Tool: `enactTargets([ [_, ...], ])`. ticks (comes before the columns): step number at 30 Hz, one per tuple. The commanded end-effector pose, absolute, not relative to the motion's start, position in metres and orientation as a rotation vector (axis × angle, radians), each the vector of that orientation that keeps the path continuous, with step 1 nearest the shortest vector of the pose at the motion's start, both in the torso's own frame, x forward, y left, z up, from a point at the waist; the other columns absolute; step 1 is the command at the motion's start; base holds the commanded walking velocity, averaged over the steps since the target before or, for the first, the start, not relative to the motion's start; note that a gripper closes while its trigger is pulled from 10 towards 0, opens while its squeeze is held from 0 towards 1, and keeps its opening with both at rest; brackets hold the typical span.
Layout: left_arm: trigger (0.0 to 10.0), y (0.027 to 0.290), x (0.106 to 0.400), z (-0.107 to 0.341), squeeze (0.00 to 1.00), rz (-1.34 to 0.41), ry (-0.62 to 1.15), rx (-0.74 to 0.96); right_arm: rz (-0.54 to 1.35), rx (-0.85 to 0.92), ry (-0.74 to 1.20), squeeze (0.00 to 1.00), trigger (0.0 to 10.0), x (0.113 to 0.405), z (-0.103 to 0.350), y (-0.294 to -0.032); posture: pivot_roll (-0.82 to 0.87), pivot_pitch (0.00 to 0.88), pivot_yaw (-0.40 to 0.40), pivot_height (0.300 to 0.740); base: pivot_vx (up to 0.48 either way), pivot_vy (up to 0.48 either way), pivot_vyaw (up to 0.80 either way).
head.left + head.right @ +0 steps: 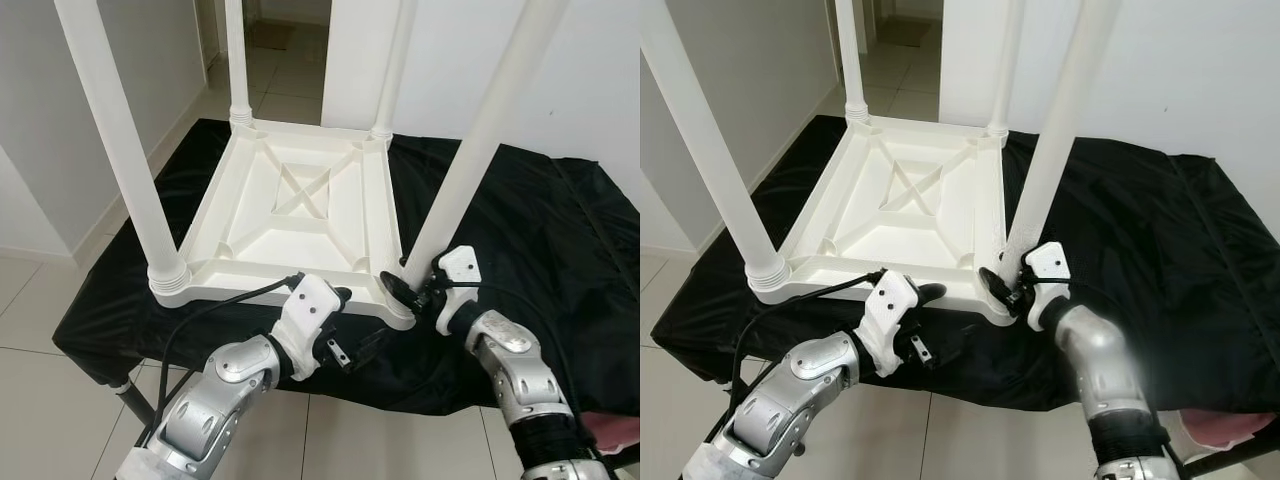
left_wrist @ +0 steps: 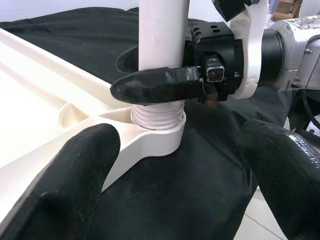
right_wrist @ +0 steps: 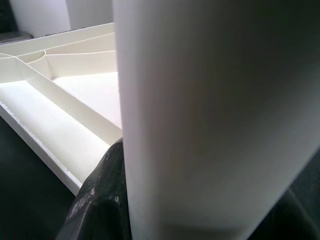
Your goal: Building children table
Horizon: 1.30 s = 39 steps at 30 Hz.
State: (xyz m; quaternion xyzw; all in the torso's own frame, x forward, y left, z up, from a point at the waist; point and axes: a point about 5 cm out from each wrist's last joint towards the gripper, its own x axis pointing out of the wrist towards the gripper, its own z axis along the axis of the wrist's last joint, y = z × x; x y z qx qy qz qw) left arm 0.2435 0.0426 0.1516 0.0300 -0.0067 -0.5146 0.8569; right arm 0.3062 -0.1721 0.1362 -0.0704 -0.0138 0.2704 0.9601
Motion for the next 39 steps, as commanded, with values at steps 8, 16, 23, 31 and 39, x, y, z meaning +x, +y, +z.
enactTargets([
  [8,10.0,0.047,0.247,0.151,0.0,-1.049,-0.019,0.082,0.391,-0.116,0.032,0.0,10.0,0.294,0.123,-0.149,-0.04,0.0,-0.012,0.74,0.0,0.0,0.0],
  [16,10.0,0.05,0.247,0.15,0.0,-1.074,-0.006,0.102,0.045,0.015,0.003,0.0,10.0,0.285,0.122,-0.132,-0.04,0.0,0.007,0.74,0.0,0.0,0.0],
  [23,10.0,0.051,0.246,0.148,0.0,-1.078,0.003,0.104,-0.066,0.08,0.0,0.0,10.0,0.286,0.127,-0.116,-0.04,0.0,0.014,0.74,0.0,0.0,0.0],
  [31,10.0,0.051,0.249,0.149,0.0,-1.07,0.002,0.102,-0.064,0.044,-0.011,0.0,10.0,0.285,0.132,-0.115,-0.03,0.0,0.009,0.74,0.0,0.0,0.0],
  [39,10.0,0.054,0.248,0.145,0.0,-1.047,0.012,0.12,-0.066,0.038,-0.022,0.95,10.0,0.285,0.134,-0.113,-0.02,0.002,0.001,0.74,0.0,0.0,0.0],
])
